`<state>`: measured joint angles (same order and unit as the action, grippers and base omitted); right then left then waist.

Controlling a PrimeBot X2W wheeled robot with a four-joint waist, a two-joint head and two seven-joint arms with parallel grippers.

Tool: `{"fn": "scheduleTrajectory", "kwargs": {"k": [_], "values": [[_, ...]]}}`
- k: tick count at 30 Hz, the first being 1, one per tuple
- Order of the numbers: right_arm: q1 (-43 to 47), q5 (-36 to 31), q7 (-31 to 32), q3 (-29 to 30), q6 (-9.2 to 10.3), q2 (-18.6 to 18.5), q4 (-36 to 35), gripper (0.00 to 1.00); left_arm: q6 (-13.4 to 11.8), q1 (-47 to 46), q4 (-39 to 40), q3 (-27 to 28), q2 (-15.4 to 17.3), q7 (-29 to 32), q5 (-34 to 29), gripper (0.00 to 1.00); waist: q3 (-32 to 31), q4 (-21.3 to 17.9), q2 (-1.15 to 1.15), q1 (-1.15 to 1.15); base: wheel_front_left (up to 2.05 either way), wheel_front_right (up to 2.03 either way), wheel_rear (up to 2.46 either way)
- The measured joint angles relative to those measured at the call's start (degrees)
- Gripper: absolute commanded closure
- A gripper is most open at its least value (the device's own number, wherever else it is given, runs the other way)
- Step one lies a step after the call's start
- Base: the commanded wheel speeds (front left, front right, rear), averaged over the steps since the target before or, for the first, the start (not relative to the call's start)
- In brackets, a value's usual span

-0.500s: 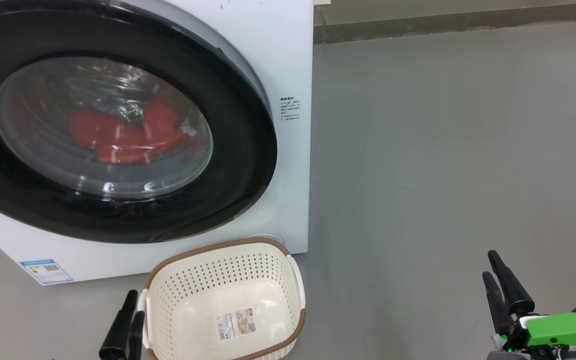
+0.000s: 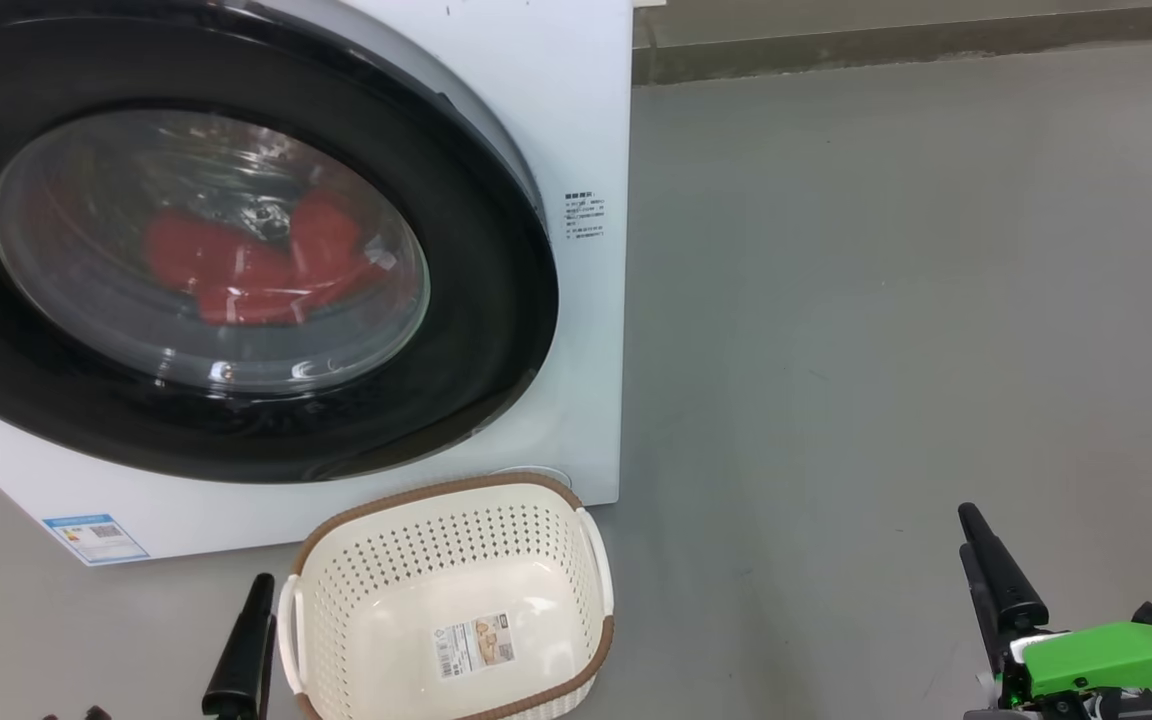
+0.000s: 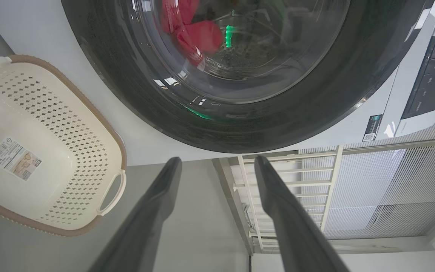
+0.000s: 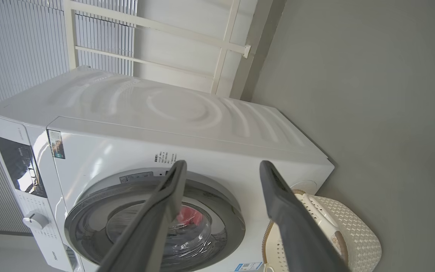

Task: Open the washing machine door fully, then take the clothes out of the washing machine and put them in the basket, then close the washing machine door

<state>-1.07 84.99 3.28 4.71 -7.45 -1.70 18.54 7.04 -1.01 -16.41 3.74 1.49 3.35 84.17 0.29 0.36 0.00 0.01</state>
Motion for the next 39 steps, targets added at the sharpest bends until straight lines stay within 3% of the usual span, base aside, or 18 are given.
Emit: {"fn": "scheduleTrajectory", "kwargs": {"k": [39], "values": [[1.6,-25.3,-6.4,-4.1,0.0,-0.6,0.0,0.0,0.0,2.5,5.0,-0.5,0.4,-6.5,-32.3,0.0,-0.1,0.8,0.0,0.0,0.0,0.0,0.0]]}}
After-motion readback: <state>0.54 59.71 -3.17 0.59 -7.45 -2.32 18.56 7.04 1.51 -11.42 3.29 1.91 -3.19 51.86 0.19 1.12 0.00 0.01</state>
